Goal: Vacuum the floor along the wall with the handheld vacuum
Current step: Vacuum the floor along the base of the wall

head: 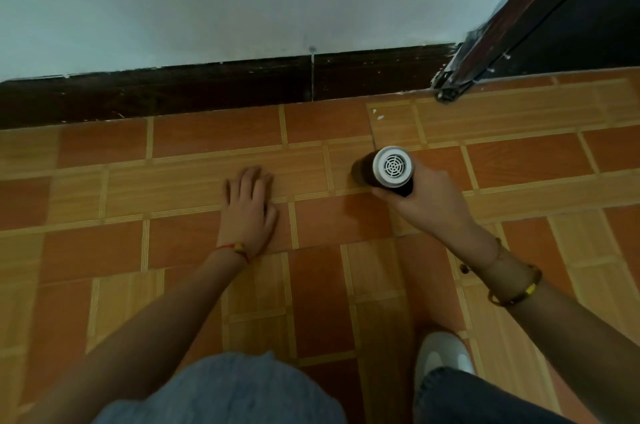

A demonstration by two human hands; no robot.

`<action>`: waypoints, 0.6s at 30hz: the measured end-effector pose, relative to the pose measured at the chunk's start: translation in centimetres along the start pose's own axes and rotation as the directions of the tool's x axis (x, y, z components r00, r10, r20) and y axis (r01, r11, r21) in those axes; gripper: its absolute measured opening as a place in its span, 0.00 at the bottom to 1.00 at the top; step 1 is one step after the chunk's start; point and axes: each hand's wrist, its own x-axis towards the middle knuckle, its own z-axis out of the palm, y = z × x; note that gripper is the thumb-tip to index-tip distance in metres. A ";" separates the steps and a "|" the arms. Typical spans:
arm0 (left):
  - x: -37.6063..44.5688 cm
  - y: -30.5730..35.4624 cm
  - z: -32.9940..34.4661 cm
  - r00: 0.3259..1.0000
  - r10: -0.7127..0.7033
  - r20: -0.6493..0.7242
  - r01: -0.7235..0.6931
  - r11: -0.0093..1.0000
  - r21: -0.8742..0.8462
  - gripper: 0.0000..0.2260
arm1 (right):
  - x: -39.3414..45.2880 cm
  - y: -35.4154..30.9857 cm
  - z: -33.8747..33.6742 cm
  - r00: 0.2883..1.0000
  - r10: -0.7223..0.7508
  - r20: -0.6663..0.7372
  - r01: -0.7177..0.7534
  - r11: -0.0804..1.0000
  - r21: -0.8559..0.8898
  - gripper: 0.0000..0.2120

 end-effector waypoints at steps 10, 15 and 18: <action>0.3 2.1 -1.8 0.956 -0.130 0.261 0.093 0.984 0.150 0.27 | 1.1 1.5 -0.9 0.997 -0.075 0.032 0.074 0.997 0.029 0.33; 0.9 3.3 -2.4 0.926 -0.207 0.317 0.177 0.977 0.120 0.29 | 1.7 1.6 -1.3 0.995 -0.085 0.052 0.083 0.996 0.040 0.31; 1.4 4.5 -2.5 0.923 -0.273 0.270 0.250 0.961 0.115 0.27 | 1.9 1.6 -1.8 0.999 -0.039 0.006 0.038 0.996 0.082 0.29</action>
